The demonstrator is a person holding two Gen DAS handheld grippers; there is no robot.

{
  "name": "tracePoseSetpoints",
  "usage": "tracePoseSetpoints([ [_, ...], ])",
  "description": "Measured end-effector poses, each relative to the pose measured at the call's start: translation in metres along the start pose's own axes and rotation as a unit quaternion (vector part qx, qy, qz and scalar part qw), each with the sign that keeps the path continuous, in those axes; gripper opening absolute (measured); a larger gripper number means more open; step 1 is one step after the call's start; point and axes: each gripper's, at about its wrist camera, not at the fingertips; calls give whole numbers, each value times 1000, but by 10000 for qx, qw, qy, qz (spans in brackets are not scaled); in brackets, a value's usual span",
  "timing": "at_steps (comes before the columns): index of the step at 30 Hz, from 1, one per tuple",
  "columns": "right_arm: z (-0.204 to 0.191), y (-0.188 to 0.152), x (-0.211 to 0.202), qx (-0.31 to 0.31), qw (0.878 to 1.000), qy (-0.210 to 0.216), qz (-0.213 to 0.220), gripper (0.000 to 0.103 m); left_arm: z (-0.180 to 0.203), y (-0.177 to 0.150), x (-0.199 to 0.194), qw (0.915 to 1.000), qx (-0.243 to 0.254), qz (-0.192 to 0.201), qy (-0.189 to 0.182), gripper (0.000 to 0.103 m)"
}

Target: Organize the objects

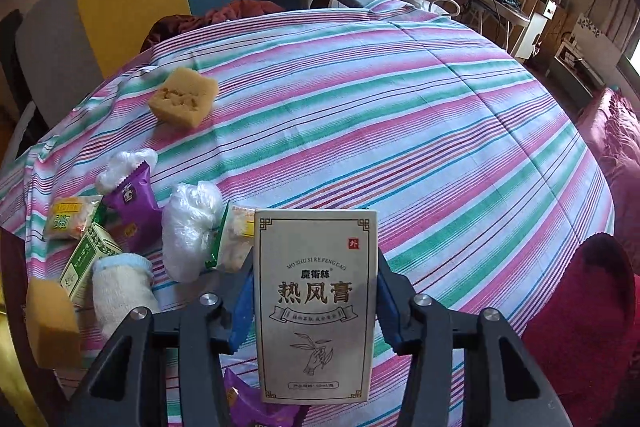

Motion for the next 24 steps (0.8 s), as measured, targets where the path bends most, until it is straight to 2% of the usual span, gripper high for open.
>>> tracePoseSetpoints([
  [5,1,4,-23,94,9973,244,680,51,-24,-25,4,9994,-192,-183,227,57],
  [10,-10,6,-42,-46,9913,502,1215,51,-31,-31,7,9992,-248,-191,254,57],
  [18,-24,6,-56,-146,9856,961,1383,51,-29,-38,12,9993,-133,-220,277,57],
  [24,-42,8,-92,-249,9788,1317,1548,51,-29,-42,14,9993,-87,-179,317,57],
])
Point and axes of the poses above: each gripper's, at about its wrist camera, not at the fingertips, and x roughly the way its jaws point, z to its right, y to its top, and after that the axes turned 2 degrees about -x, right-handed
